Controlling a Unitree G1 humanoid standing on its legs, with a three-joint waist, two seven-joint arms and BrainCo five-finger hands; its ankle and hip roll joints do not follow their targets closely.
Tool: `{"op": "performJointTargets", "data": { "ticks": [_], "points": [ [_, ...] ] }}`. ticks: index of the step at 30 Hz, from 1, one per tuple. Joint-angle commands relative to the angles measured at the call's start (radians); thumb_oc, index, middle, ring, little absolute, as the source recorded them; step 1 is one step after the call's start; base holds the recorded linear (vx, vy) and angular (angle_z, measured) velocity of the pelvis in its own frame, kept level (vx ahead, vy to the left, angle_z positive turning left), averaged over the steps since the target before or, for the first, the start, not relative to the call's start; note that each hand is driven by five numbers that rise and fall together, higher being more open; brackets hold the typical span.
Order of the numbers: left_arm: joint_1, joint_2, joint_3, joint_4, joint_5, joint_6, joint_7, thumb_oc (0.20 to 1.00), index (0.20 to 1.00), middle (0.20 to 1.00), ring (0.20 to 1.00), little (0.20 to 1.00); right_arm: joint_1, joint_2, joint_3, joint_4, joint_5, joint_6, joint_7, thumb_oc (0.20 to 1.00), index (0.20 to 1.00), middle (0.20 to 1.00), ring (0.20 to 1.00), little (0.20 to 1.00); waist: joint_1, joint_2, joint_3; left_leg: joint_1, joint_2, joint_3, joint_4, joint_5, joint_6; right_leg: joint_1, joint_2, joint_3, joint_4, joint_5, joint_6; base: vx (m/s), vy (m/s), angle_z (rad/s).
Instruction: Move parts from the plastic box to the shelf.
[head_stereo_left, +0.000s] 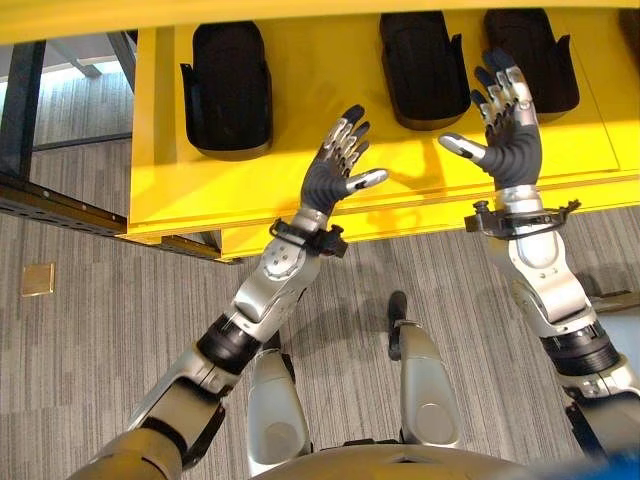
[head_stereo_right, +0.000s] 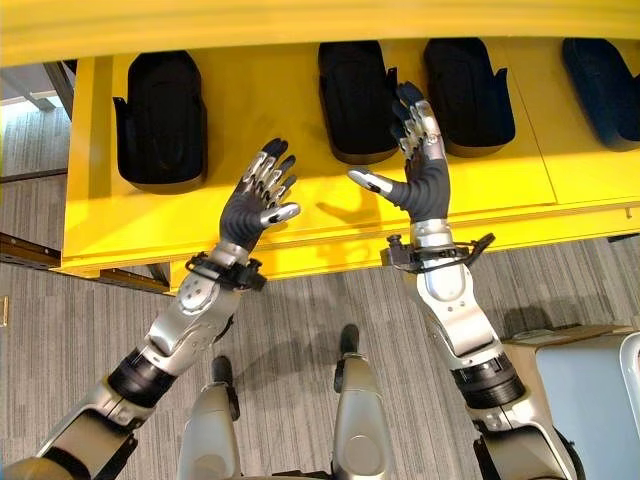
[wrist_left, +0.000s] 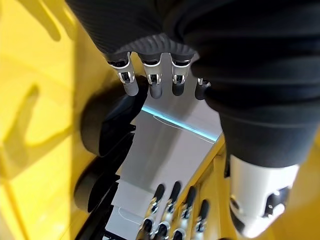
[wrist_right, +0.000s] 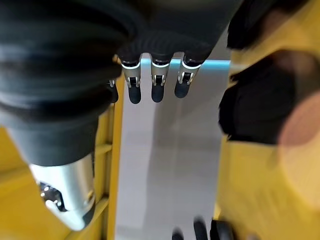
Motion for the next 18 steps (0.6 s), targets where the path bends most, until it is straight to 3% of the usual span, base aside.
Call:
{"op": "performJointTargets", "data": {
  "ticks": [1, 18],
  "points": [
    [-0.055, -0.027, -0.026, 0.006, 0.057, -0.068, 0.052, 1.0, 1.0, 1.0, 1.0, 1.0, -0.076, 0.033, -0.002, -0.013, 0.027, -0.047, -0.037, 1.0, 1.0, 1.0, 1.0, 1.0, -0.004, -0.002, -0.064, -0.073, 0.021, 0.011, -0.058, 0.124, 0.033, 0.044, -0.016, 0.023, -0.002, 0.007, 0.021, 0.0, 0.0, 0.0],
    [-0.263, -0.102, -0.007, 0.194, 0.17, -0.081, 0.193, 1.0, 1.0, 1.0, 1.0, 1.0, -0.358, 0.03, 0.067, 0.204, 0.036, -0.027, -0.106, 1.0, 1.0, 1.0, 1.0, 1.0, -0.009, -0.006, -0.051, -0.106, 0.03, 0.025, -0.053, 0.133, 0.031, -0.011, -0.01, 0.033, 0.019, 0.01, 0.013, 0.0, -0.012, -0.04]
  ]
}}
